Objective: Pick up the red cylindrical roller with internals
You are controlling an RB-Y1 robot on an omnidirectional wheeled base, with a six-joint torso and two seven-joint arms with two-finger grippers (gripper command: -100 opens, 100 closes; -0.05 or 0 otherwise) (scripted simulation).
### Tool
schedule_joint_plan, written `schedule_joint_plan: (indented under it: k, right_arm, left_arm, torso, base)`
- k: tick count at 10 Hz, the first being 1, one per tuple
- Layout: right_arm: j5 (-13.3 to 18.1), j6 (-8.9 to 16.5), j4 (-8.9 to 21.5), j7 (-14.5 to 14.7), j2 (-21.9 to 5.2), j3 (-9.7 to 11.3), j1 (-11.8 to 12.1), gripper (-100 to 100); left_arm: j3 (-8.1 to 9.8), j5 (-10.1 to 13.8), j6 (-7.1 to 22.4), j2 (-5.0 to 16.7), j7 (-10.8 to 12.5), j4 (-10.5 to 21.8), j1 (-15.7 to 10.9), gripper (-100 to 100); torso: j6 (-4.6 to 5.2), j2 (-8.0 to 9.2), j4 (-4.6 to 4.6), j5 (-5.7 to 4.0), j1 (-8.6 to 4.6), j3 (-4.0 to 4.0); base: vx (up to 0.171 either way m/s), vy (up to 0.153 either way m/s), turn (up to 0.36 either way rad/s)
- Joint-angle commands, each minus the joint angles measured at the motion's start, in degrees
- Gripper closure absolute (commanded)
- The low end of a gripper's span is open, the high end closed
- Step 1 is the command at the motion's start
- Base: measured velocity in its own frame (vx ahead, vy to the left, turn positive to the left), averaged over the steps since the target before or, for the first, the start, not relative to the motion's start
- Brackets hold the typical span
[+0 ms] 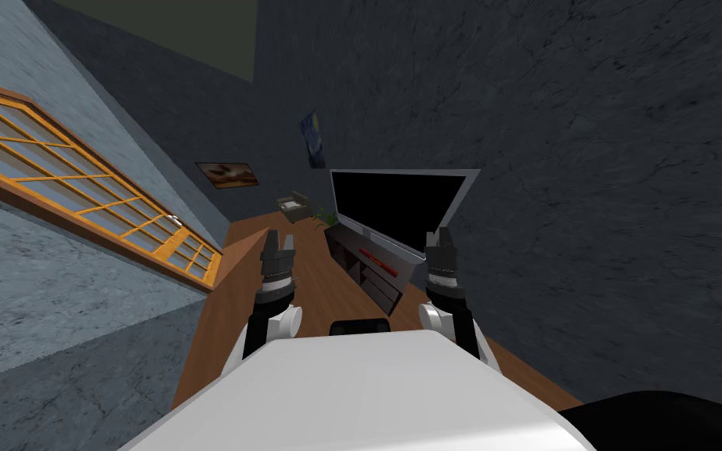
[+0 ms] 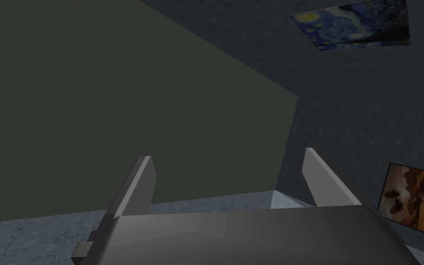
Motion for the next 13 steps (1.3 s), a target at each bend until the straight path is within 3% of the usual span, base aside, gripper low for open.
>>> schedule_joint_plan:
  k: [1, 7, 12, 13]
  right_arm:
    - [-0.28, 0.25, -0.19, 0.13, -2.3, 0.8, 0.31, -100]
    - [-2.25, 3.48, -2.18, 2.31, -12.7, 6.98, 2.32, -100]
    - [-3.8, 9.68, -2.69, 6.7, -21.85, 12.94, 3.52, -100]
    - [-3.8, 9.68, -2.69, 6.7, -22.45, 12.94, 3.52, -100]
  left_arm:
    - [0.0, 0.0, 0.0, 0.0, 0.0, 0.0, 0.0, 0]
    - [-0.01, 0.0, 0.0, -0.01, 0.0, 0.0, -0.01, 0]
    - [-0.01, 0.0, 0.0, -0.01, 0.0, 0.0, 0.0, 0]
    - [-0.01, 0.0, 0.0, 0.0, 0.0, 0.0, 0.0, 0]
  torso:
    - [0.0, 0.0, 0.0, 0.0, 0.0, 0.0]
    - [0.0, 0.3, 0.07, 0.11, 0.49, 0.18]
    - [-0.02, -0.17, -0.03, 0.06, 0.27, -0.09]
    - [-0.02, -0.23, -0.05, 0.06, 0.23, -0.13]
  base:
    - [-0.018, 0.036, 0.009]
    - [-0.07, 0.106, 0.027]
    - [0.027, 0.081, 0.103]
    - [0.049, 0.034, 0.049]
